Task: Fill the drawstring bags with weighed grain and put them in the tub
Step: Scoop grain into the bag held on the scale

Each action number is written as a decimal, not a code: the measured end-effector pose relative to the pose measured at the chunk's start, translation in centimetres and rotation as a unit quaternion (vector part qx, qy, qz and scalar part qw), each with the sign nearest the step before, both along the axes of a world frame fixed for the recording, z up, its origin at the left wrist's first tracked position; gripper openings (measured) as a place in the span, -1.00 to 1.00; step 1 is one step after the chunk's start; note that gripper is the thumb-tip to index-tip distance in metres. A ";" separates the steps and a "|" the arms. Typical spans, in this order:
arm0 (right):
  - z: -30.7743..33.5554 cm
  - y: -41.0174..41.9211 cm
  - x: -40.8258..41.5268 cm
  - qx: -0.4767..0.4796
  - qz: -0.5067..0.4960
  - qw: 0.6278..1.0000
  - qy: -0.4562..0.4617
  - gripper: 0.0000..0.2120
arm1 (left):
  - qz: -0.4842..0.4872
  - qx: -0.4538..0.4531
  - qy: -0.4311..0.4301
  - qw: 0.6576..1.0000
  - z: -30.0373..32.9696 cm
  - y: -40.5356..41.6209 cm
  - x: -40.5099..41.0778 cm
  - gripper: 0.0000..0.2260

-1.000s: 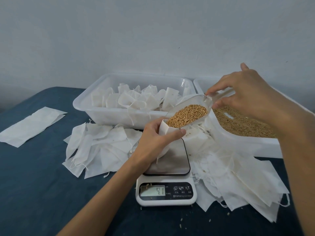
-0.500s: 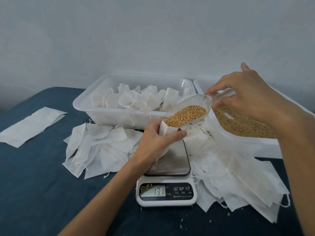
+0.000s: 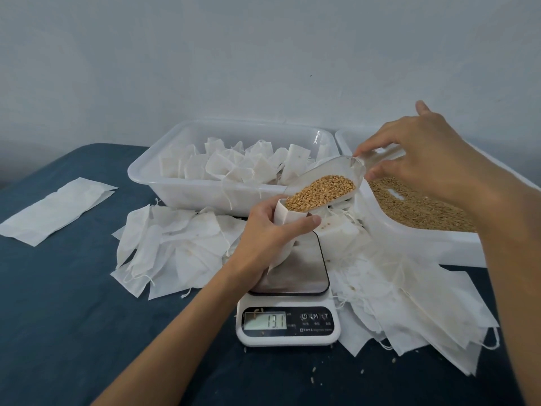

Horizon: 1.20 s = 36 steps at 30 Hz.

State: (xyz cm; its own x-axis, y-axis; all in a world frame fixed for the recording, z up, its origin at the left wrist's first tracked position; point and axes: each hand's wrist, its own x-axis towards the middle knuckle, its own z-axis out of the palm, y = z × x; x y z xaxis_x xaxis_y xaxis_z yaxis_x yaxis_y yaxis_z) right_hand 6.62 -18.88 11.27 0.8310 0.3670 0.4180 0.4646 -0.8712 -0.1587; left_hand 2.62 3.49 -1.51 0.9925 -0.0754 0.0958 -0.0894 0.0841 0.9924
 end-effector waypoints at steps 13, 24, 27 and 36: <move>0.0 0.0 0.1 0.004 0.001 1.000 -0.001 -0.70 | 0.003 0.010 0.003 1.000 0.1 0.0 -0.1 -0.72; -0.1 0.0 0.2 0.004 0.000 1.000 -0.001 -0.70 | 0.002 0.010 0.004 1.000 0.3 0.0 -0.3 -0.60; 0.0 0.0 0.1 0.004 0.001 1.000 -0.001 -0.70 | 0.003 0.010 0.007 1.000 0.2 0.0 -0.2 -0.66; -0.1 0.0 0.2 0.006 0.001 1.000 -0.001 -0.70 | 0.002 0.007 0.008 1.000 0.2 -0.1 -0.1 -0.70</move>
